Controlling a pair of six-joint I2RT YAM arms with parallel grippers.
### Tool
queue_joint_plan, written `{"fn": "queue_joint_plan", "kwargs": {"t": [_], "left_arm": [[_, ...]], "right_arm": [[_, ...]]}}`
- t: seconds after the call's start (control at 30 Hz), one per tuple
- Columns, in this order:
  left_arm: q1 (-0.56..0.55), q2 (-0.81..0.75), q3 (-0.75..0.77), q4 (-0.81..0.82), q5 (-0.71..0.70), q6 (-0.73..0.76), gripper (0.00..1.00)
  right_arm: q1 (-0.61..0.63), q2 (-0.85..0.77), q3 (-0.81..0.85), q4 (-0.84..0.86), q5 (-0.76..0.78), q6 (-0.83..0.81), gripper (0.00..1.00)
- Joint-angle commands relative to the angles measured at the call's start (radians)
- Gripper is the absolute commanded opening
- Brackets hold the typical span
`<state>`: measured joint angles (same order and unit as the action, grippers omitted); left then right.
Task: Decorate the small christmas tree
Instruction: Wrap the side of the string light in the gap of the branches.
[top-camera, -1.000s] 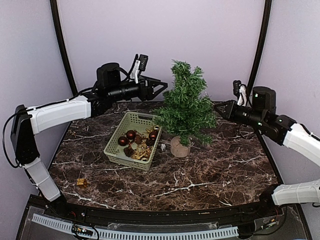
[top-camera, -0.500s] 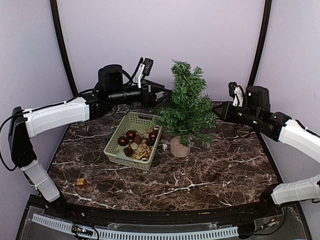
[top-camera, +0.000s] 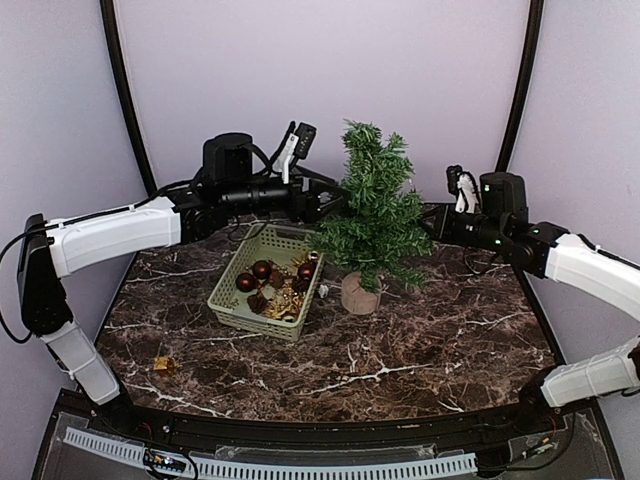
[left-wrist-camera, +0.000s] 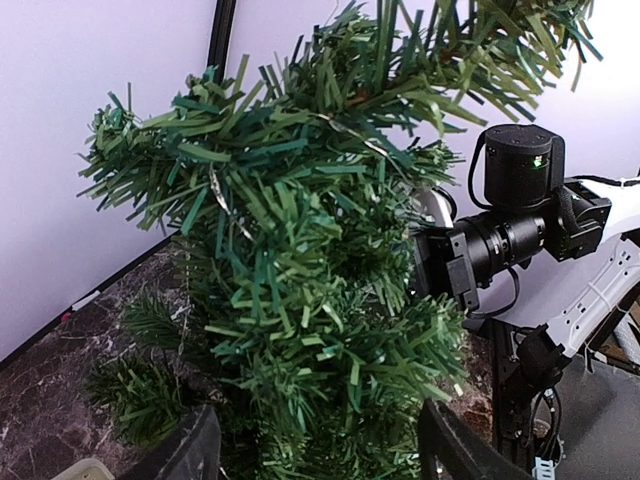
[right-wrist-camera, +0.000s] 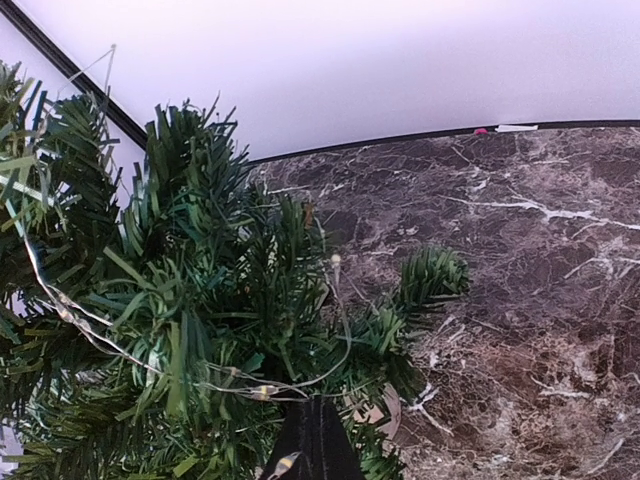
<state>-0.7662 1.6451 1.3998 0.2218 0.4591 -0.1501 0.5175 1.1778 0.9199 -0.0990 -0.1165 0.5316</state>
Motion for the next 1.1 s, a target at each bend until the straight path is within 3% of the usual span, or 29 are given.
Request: {"fn": "queue_joint_plan", "kwargs": {"t": [0.0,0.67,1.07], "left_arm": [[-0.002,-0.05,0.01,-0.022,-0.016,0.018,0.7],[-0.002,-0.058,0.008,-0.026,-0.048,0.026,0.71],[0.0,-0.096,-0.029,-0.016,-0.088,0.027,0.72]], "right_arm": [[0.006,0.019,0.007,0.072,-0.073,-0.026,0.0],[0.005,0.041,-0.004,0.052,-0.093,-0.039,0.0],[0.006,-0.151,-0.035,-0.092,0.032,-0.023,0.43]]}}
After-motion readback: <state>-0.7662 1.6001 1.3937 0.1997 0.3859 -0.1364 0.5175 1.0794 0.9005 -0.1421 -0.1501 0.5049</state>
